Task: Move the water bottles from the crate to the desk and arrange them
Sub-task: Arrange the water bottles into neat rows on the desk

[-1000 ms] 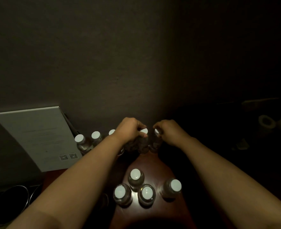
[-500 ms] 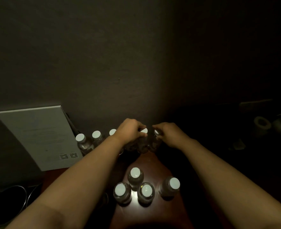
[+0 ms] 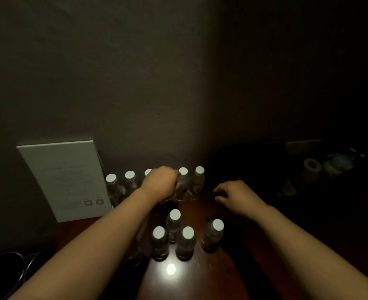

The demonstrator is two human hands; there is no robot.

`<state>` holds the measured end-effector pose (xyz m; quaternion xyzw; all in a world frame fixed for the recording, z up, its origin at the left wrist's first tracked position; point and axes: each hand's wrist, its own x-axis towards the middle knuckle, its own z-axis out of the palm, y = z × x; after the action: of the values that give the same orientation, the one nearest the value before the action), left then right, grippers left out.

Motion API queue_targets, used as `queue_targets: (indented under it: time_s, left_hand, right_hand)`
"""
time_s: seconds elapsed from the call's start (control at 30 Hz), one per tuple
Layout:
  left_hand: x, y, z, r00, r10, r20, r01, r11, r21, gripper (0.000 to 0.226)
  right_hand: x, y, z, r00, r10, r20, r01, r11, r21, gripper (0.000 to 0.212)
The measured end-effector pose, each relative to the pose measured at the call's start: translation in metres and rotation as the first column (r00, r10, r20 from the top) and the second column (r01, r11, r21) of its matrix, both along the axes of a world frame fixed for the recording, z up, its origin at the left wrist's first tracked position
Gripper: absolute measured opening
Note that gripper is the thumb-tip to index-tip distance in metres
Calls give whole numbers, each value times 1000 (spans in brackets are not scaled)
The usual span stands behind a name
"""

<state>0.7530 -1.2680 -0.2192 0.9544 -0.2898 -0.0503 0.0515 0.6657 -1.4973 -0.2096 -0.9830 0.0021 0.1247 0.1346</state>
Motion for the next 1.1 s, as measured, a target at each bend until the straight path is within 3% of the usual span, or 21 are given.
queue_targets:
  time_s: [0.23,0.63,0.97,1.1]
  left_hand:
    - [-67,39,22,999,0,41,-4,996,86,37]
    - [-162,55,43,997,-64,39,62,997,48,35]
    - [-173,56,45,997,22,73,-30,994,106,35]
    - [-165,48,39,996,86,39,-89,991,101,37]
  right_hand:
    - [-66,15,10,993,-115,34,117,990,-75,35]
    - [-168,39,50,984,-159,76,166,981,-96,36]
    - [-133,34,24,988,-124,96,134,986,-103,31]
    - [-106,29,4,996,-64,57,70,991,-113,39]
